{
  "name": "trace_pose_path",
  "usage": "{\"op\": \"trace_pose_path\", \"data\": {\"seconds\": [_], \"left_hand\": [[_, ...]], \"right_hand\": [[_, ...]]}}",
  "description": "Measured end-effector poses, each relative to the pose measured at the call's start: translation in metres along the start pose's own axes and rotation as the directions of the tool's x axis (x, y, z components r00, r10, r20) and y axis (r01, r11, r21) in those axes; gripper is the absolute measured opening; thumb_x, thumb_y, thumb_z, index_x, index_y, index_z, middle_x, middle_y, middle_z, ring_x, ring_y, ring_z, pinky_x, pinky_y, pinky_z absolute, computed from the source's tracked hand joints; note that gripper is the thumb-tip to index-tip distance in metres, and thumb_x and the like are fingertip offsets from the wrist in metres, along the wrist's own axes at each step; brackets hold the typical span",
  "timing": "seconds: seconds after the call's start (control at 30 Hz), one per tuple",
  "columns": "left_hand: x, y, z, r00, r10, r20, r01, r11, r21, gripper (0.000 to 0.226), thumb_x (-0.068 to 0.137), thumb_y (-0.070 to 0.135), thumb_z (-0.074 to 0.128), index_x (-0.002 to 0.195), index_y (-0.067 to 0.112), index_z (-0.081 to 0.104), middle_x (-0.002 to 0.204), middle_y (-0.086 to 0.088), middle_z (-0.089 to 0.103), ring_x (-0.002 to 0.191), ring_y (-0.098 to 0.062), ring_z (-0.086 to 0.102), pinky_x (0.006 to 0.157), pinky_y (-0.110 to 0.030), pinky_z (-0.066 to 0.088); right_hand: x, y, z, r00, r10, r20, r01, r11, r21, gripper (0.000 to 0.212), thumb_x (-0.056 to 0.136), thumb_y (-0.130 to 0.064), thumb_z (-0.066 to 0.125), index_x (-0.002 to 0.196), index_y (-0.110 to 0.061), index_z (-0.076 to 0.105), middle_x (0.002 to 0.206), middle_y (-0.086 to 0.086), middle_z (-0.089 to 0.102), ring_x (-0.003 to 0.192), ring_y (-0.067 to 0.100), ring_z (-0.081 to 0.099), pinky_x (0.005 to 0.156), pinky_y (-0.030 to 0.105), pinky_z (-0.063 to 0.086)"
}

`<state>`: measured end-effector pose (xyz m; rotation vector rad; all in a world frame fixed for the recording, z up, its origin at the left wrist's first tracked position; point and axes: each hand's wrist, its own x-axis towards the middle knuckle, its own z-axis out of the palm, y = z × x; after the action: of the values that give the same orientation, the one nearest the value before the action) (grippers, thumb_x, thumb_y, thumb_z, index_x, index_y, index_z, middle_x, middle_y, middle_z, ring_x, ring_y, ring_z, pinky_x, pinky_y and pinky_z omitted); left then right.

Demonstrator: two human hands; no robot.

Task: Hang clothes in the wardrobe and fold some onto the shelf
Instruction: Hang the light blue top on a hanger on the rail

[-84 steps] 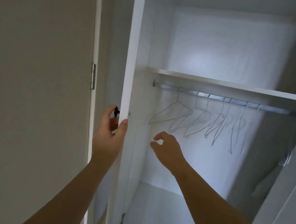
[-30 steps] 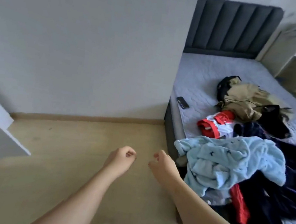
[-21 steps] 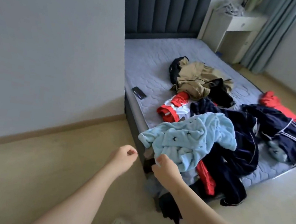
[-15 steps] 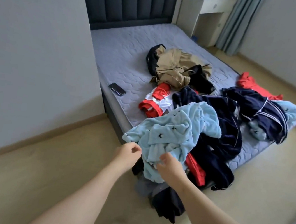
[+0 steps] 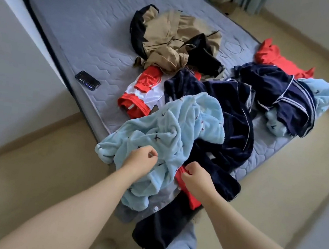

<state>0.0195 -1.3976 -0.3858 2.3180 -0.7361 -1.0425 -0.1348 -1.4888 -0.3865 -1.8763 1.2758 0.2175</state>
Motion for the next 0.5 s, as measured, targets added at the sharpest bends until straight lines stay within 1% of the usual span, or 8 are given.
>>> {"op": "trace_pose_path", "data": {"seconds": [0.03,0.1,0.2,0.3,0.37,0.4,0.43,0.5], "left_hand": [[0.011,0.008,0.008,0.999,-0.029,-0.023,0.029,1.000,-0.005,0.011,0.092,0.025,0.047,0.095,0.026,0.058,0.095,0.006,0.060,0.089,-0.016,0.056,0.072,-0.027,0.043],[0.035,0.024,0.030,0.994,-0.092,-0.061,0.091,0.996,-0.017,0.015,0.092,0.023,0.048,0.102,0.023,0.059,0.103,0.004,0.059,0.091,-0.016,0.054,0.073,-0.026,0.042],[0.076,0.048,0.062,0.984,-0.135,-0.119,0.136,0.991,0.003,0.025,0.090,0.020,0.051,0.115,0.020,0.055,0.125,-0.001,0.049,0.105,-0.020,0.050,0.083,-0.028,0.041],[0.120,0.068,0.087,0.981,-0.103,-0.167,0.126,0.983,0.135,0.053,0.088,0.030,0.055,0.135,0.025,0.033,0.149,0.001,0.019,0.128,-0.023,0.035,0.099,-0.035,0.035],[0.147,0.070,0.099,0.981,-0.104,-0.163,0.135,0.971,0.195,0.071,0.087,0.036,0.056,0.144,0.031,0.013,0.155,0.004,-0.005,0.141,-0.022,0.012,0.112,-0.042,0.021],[0.162,0.069,0.104,0.977,-0.138,-0.165,0.167,0.970,0.176,0.077,0.087,0.037,0.056,0.145,0.033,0.006,0.155,0.005,-0.011,0.143,-0.022,0.003,0.114,-0.045,0.017],[0.174,0.066,0.106,0.966,-0.191,-0.173,0.214,0.969,0.127,0.082,0.087,0.038,0.056,0.146,0.034,0.000,0.155,0.005,-0.014,0.143,-0.022,0.001,0.114,-0.046,0.015],[0.192,0.057,0.111,0.933,-0.326,-0.155,0.326,0.945,-0.026,0.090,0.086,0.037,0.059,0.147,0.033,-0.007,0.156,0.001,-0.009,0.143,-0.026,0.009,0.114,-0.045,0.019]], "right_hand": [[0.015,0.004,-0.009,1.000,-0.008,0.022,0.008,1.000,-0.012,0.018,0.084,-0.019,0.044,0.100,-0.015,0.050,0.095,-0.002,0.054,0.080,0.012,0.055,0.055,0.018,0.037],[0.043,0.011,-0.024,0.995,-0.031,0.090,0.035,0.999,-0.042,0.019,0.084,-0.020,0.044,0.101,-0.015,0.050,0.099,-0.001,0.054,0.081,0.014,0.054,0.057,0.021,0.040],[0.087,0.022,-0.042,0.981,-0.067,0.182,0.081,0.994,-0.072,0.024,0.084,-0.020,0.046,0.107,-0.016,0.050,0.108,0.001,0.055,0.085,0.016,0.053,0.063,0.027,0.041],[0.128,0.033,-0.058,0.968,-0.074,0.241,0.097,0.992,-0.085,0.028,0.086,-0.021,0.047,0.114,-0.016,0.050,0.116,0.002,0.055,0.098,0.017,0.051,0.073,0.027,0.040],[0.148,0.042,-0.067,0.966,-0.060,0.250,0.089,0.990,-0.105,0.029,0.088,-0.022,0.046,0.115,-0.015,0.050,0.117,0.002,0.054,0.097,0.017,0.049,0.073,0.027,0.039],[0.158,0.049,-0.071,0.966,-0.055,0.252,0.086,0.989,-0.117,0.029,0.088,-0.022,0.046,0.116,-0.015,0.049,0.116,0.002,0.053,0.093,0.016,0.048,0.071,0.026,0.038],[0.165,0.055,-0.073,0.965,-0.049,0.256,0.083,0.989,-0.124,0.030,0.088,-0.022,0.046,0.117,-0.016,0.049,0.115,0.001,0.053,0.088,0.015,0.047,0.067,0.026,0.037],[0.175,0.067,-0.075,0.961,-0.024,0.275,0.063,0.989,-0.134,0.030,0.088,-0.021,0.045,0.117,-0.017,0.048,0.112,0.000,0.052,0.083,0.013,0.048,0.061,0.024,0.035]]}}
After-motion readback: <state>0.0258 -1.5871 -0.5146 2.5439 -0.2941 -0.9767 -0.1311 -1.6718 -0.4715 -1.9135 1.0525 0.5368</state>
